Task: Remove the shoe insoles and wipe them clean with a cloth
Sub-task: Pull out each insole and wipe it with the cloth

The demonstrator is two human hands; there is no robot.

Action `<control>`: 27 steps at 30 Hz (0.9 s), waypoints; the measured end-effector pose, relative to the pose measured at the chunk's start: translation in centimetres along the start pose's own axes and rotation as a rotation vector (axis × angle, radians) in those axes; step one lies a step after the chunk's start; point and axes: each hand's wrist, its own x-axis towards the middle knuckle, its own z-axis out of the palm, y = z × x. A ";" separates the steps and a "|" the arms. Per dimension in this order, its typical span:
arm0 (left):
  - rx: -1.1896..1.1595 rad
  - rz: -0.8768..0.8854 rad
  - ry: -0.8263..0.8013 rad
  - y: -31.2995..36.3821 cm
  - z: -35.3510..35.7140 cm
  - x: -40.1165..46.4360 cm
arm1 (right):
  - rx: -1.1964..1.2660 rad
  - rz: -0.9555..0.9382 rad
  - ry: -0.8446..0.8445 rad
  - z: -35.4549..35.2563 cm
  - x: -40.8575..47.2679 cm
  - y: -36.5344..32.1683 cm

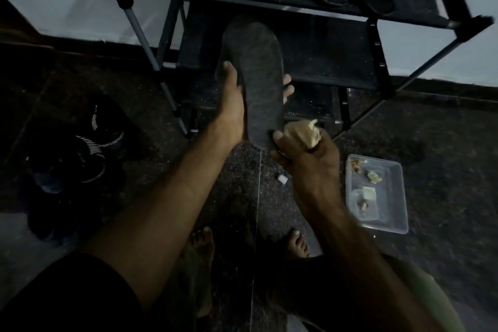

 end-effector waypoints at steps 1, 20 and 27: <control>-0.024 0.005 -0.036 0.3 0.5 -0.7 | 0.008 0.002 -0.010 -0.1 -1.2 -0.2; -0.233 0.160 -0.097 -1.4 3.7 -18.5 | -0.076 -0.024 -0.152 -1.9 -12.7 -7.0; -0.223 0.169 -0.099 -3.3 4.1 -21.1 | -0.338 -0.213 -0.212 0.0 -12.8 -9.6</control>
